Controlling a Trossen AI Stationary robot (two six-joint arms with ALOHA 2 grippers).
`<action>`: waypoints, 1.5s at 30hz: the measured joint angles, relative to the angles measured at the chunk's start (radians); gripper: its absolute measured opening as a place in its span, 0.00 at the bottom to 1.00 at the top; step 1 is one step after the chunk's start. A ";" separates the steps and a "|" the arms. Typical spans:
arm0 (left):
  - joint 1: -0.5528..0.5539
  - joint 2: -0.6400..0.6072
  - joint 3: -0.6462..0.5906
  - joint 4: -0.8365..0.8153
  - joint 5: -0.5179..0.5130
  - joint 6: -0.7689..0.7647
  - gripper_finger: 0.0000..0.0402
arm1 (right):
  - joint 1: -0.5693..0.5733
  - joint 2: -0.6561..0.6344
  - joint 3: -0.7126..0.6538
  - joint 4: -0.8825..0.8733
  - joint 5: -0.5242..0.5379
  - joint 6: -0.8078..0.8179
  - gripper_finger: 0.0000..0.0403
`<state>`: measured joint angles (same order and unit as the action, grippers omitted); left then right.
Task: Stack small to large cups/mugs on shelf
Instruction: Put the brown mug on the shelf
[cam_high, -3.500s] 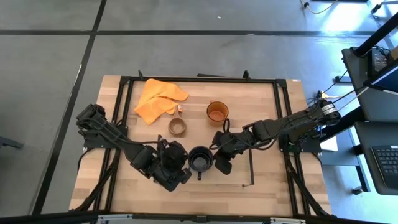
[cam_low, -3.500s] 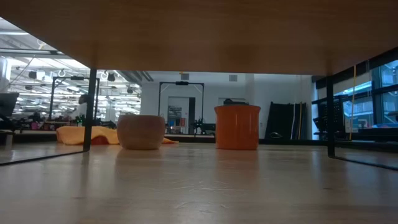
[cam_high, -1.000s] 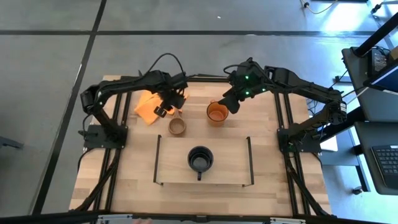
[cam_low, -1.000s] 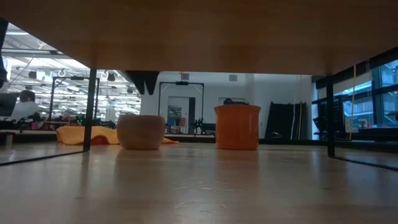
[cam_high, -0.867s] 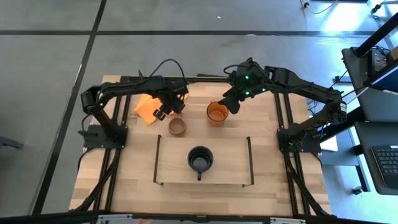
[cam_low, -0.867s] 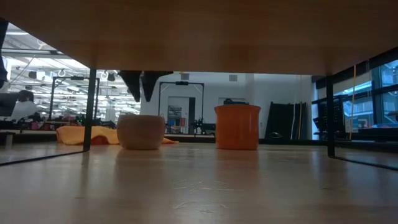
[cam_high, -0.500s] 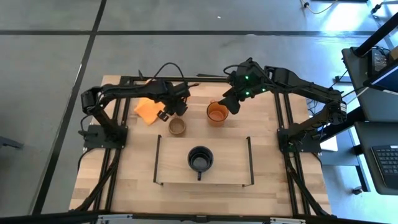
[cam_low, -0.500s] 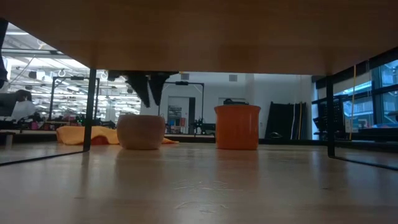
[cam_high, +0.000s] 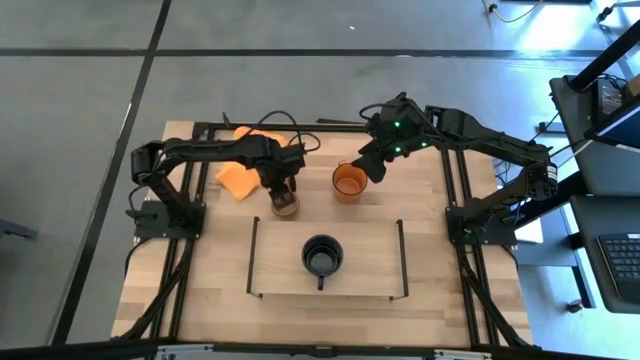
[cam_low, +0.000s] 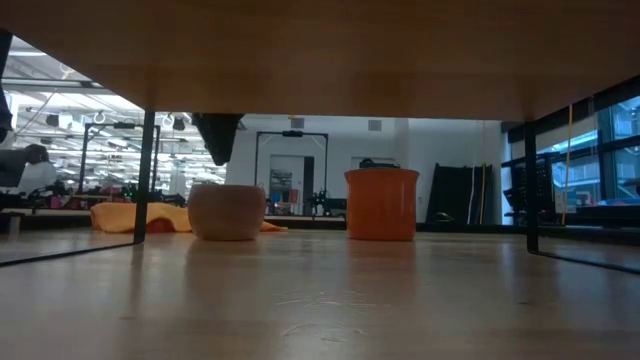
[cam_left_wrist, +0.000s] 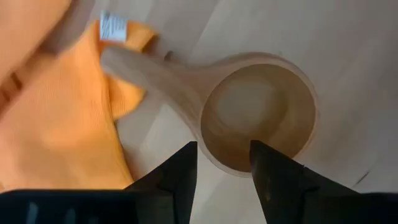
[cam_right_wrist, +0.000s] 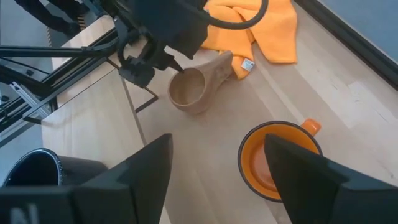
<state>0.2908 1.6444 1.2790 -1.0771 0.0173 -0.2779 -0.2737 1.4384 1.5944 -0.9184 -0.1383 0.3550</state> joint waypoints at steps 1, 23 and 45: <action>-0.001 0.000 -0.002 -0.001 0.000 -0.041 0.35 | -0.001 0.000 0.000 0.000 0.000 0.000 0.63; 0.019 0.006 -0.226 0.161 -0.029 -0.296 0.35 | -0.001 0.000 0.000 0.001 0.014 -0.023 0.63; 0.081 0.006 -0.186 0.295 -0.055 -0.080 0.08 | -0.026 0.000 0.000 0.001 0.041 -0.008 0.63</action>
<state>0.3722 1.6508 1.0929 -0.7817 -0.0379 -0.3574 -0.2993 1.4387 1.5948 -0.9176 -0.0975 0.3466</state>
